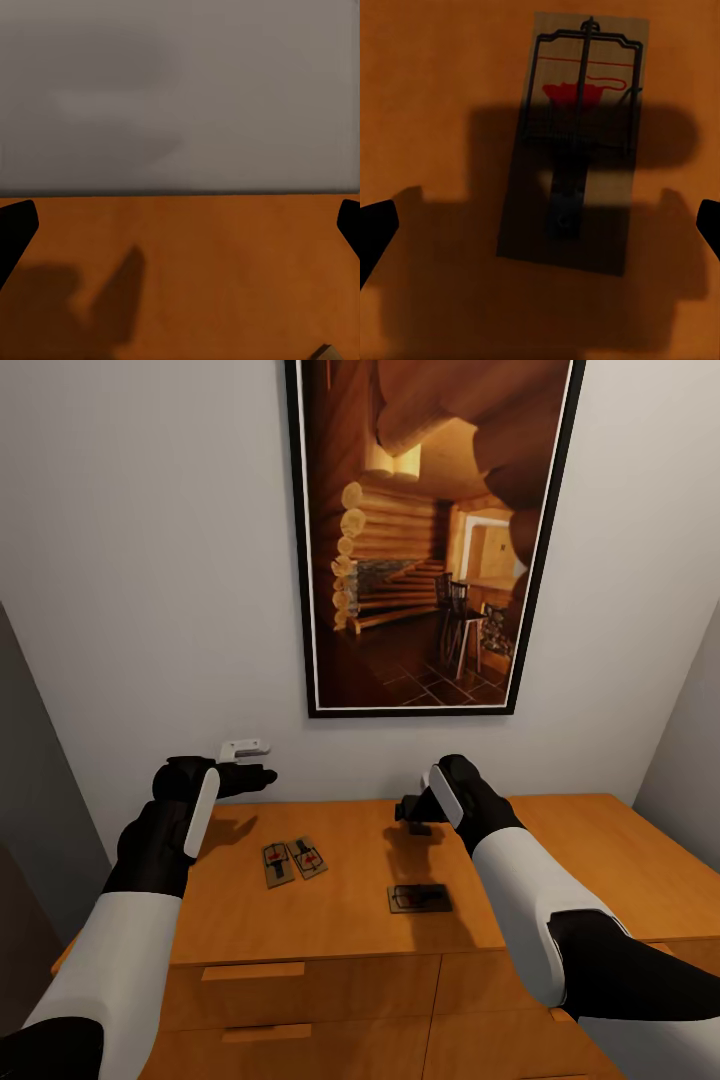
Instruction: Take the four mousetraps from the cabinet in the bathroom and place them on the bathroom floor. Make sure all four end up on the same floor surface, and ensure that at least two of them are either under or directly next to the same bathroom sink.
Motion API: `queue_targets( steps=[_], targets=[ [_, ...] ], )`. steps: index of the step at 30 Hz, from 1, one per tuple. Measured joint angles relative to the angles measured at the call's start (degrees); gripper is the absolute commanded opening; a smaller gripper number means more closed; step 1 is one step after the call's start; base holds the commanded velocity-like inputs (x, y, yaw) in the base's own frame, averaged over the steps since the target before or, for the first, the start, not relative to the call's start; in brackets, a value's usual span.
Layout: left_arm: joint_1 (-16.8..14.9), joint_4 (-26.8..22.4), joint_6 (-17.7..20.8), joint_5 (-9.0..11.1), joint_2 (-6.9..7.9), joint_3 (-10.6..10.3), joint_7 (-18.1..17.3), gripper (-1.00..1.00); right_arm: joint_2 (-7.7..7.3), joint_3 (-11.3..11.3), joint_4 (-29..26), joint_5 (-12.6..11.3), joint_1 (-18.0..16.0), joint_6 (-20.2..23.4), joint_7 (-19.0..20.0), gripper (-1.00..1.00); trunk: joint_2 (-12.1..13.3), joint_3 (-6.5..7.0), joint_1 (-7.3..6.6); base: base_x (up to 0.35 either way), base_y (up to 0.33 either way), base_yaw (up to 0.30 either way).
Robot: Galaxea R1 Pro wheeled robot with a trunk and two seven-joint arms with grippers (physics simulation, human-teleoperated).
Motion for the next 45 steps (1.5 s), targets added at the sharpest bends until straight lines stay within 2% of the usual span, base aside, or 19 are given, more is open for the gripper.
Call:
queue_targets(
  steps=[45],
  targets=[
    [0.0,1.03,-0.09,0.04,-0.08,-0.05,-0.08,1.0,0.0,-0.22,0.7,-0.24,0.0,-1.65,-0.01,1.0,0.0,0.0,0.0,0.0,0.0,0.0]
  ],
)
